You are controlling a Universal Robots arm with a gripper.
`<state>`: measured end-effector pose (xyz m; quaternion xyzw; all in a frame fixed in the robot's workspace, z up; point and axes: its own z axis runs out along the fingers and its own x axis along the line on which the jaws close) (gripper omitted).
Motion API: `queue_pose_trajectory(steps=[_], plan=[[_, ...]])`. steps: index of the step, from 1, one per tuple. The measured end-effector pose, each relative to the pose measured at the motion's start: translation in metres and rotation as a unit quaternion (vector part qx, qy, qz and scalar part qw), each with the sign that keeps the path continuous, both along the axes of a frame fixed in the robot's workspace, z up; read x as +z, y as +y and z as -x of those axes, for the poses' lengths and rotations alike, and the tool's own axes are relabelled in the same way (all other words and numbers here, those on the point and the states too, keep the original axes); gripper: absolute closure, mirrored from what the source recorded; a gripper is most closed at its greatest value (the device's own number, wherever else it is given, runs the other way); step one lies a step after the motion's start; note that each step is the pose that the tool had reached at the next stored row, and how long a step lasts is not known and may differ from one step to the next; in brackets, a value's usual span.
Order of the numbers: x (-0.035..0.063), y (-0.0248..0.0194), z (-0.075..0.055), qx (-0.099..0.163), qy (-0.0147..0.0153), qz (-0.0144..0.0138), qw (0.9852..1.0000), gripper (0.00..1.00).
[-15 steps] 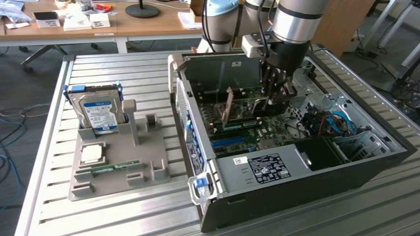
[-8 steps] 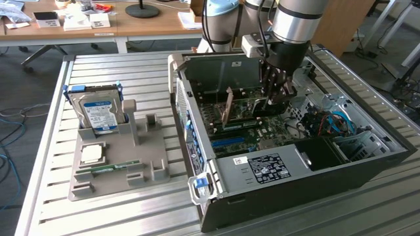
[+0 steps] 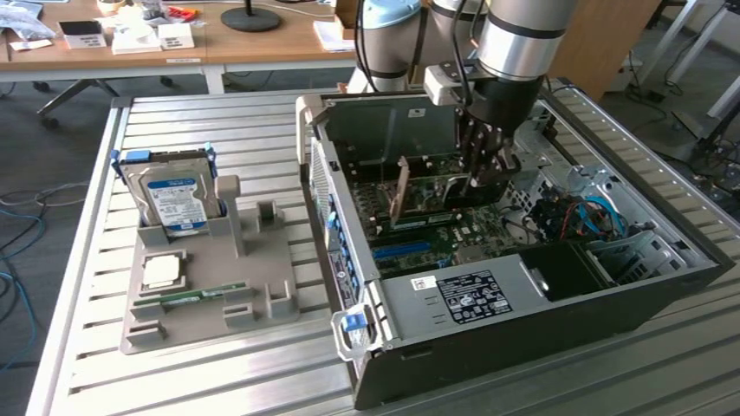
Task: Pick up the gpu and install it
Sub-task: 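Insert the gpu into the slot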
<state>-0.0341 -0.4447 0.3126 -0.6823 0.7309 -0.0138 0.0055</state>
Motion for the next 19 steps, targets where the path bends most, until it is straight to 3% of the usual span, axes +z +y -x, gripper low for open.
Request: queue_pose_trajectory(steps=[19], plan=[[-0.0013,0.0,0.0063,0.0,-0.0006,-0.0007,1.0,0.73]])
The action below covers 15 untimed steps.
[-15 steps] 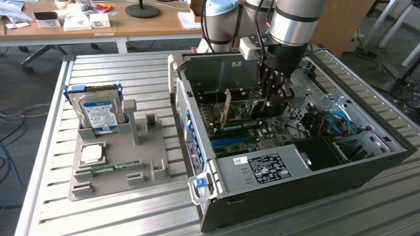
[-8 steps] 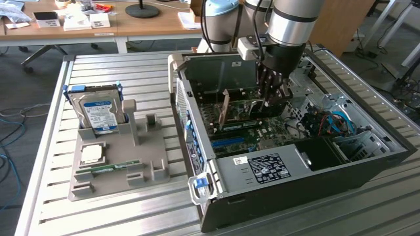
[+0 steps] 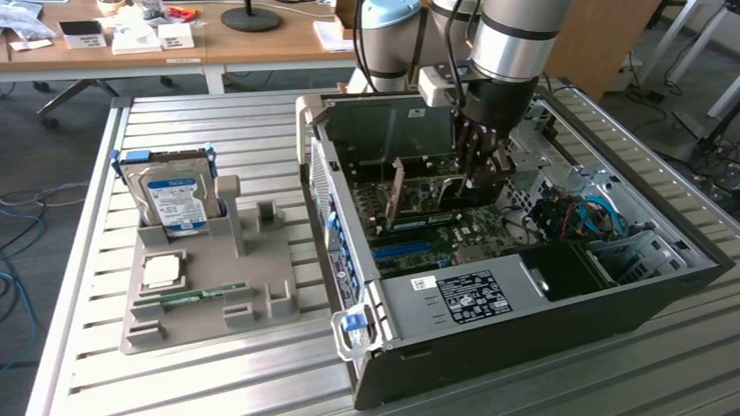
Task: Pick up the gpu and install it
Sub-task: 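Insert the gpu into the slot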
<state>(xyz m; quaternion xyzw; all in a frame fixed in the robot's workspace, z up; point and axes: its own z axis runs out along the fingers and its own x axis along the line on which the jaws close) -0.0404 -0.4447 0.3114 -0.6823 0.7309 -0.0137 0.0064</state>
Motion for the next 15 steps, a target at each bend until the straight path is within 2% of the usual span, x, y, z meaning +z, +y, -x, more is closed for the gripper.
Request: queue_pose_trajectory(steps=[8,15], plan=[[-0.0031,0.0,0.0015,0.0,-0.0007,-0.0001,1.0,0.73],[-0.0075,-0.0004,0.0083,0.0,-0.0075,-0.0016,1.0,0.73]])
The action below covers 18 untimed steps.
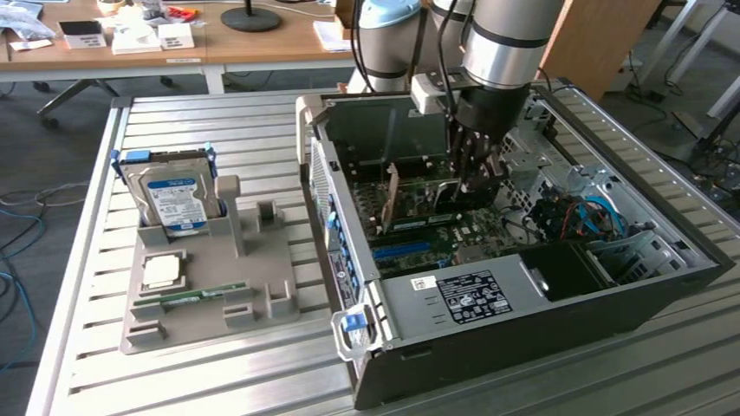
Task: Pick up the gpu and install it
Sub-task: 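Insert the gpu into the slot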
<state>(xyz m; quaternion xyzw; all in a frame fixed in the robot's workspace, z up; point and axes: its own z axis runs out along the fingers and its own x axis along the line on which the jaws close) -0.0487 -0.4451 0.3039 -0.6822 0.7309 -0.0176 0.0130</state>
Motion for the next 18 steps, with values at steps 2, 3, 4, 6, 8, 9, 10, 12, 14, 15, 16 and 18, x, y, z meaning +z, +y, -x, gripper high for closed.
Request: queue_pose_trajectory(steps=[2,3,4,6,8,9,10,12,14,15,16,18], plan=[[-0.0007,-0.0006,0.0012,0.0,-0.0008,-0.0002,1.0,0.73],[-0.0009,-0.0015,0.0016,0.0,-0.0008,-0.0002,1.0,0.73],[-0.001,-0.0025,0.0019,0.0,-0.0009,-0.0002,1.0,0.73],[-0.0014,-0.0044,0.0027,0.0,-0.0009,-0.0002,1.0,0.73],[-0.0018,-0.0055,0.0034,0.0,-0.0009,-0.0002,1.0,0.73],[-0.0021,-0.0058,0.0037,0.0,-0.0009,-0.0002,1.0,0.73],[-0.0023,-0.006,0.0039,0.0,-0.001,-0.0003,1.0,0.73],[-0.0022,-0.006,0.004,0.0,-0.0009,-0.0001,1.0,0.73],[-0.0023,-0.006,0.004,0.0,-0.0009,-0.0001,1.0,0.73],[-0.0023,-0.006,0.004,0.0,-0.0009,-0.0001,1.0,0.73],[-0.0023,-0.006,0.004,0.0,-0.0009,-0.0001,1.0,0.73],[-0.003,-0.006,0.004,0.0,-0.001,-0.0003,1.0,0.73]])
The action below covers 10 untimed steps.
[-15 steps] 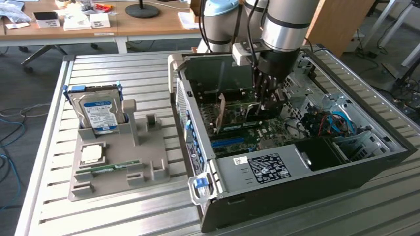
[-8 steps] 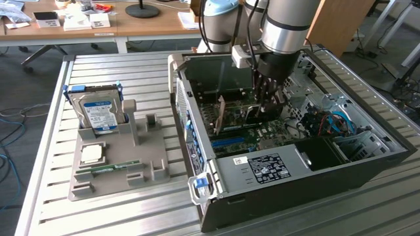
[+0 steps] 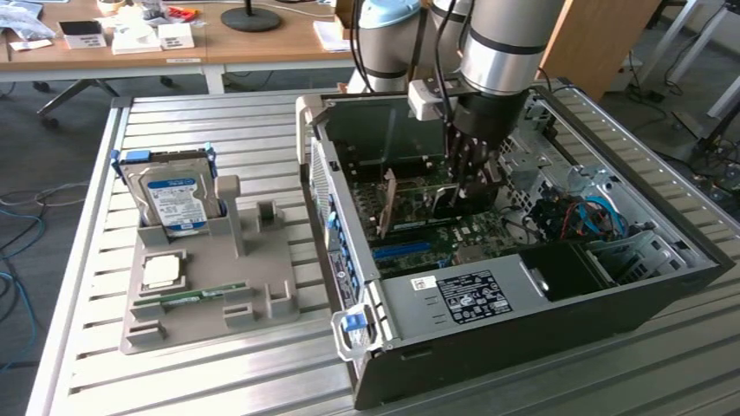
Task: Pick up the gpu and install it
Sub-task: 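Insert the gpu into the slot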
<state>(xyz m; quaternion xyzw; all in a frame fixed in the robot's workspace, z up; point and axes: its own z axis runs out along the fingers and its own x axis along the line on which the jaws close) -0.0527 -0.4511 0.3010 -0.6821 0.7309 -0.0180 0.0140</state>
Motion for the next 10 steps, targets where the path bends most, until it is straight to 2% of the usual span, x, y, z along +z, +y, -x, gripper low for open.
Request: queue_pose_trajectory(steps=[10], plan=[[-0.0011,0.0,0.0005,0.0,0.0001,0.0002,1.0,0.73]])
